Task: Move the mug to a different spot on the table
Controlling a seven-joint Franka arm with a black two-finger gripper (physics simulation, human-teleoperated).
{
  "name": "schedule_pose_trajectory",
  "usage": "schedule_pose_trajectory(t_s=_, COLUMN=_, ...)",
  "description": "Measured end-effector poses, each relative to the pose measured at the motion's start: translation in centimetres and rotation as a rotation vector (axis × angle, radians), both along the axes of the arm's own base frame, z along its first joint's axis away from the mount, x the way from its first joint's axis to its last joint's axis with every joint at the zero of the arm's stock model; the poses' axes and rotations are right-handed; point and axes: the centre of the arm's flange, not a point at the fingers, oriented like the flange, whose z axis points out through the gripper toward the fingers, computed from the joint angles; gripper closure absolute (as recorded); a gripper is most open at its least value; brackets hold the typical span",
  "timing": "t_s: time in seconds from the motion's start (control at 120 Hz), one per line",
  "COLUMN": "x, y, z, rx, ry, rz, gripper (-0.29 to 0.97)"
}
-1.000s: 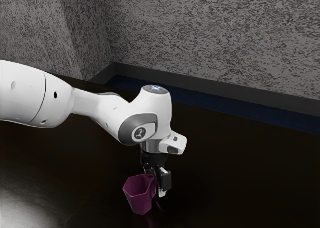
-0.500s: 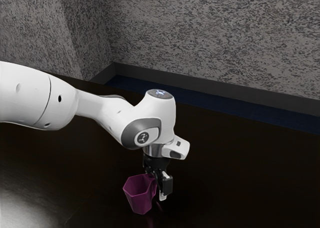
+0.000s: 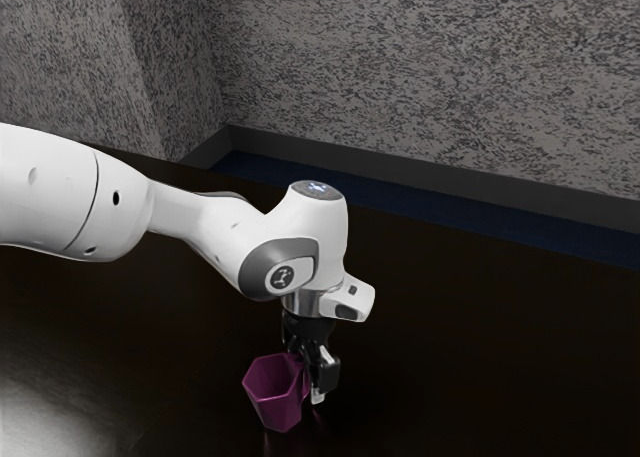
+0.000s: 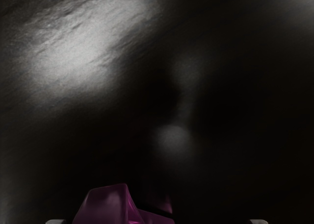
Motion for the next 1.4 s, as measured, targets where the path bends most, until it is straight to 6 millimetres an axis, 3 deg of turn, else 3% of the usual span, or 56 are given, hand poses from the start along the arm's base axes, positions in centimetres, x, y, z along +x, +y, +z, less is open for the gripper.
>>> schedule_pose_trajectory(t_s=0.292, x=0.0, y=0.0, z=0.0, rx=0.001, ry=0.0, rz=0.0, gripper=0.45)
schedule_pose_trajectory(t_s=0.5, x=0.0, y=-0.1, z=0.1, rx=0.005, ry=0.004, rz=0.001, gripper=0.48)
schedule_pose_trajectory(t_s=0.867, x=0.7, y=-0.2, z=2.1, rx=0.06, ry=0.05, rz=-0.001, gripper=0.57)
schedule_pose_trajectory(t_s=1.083, x=0.4, y=0.1, z=1.9, rx=0.102, ry=0.073, rz=-0.001, gripper=0.69)
schedule_pose_trajectory(t_s=1.4, x=2.3, y=0.1, z=5.2, rx=0.207, ry=0.017, rz=-0.046, gripper=0.73)
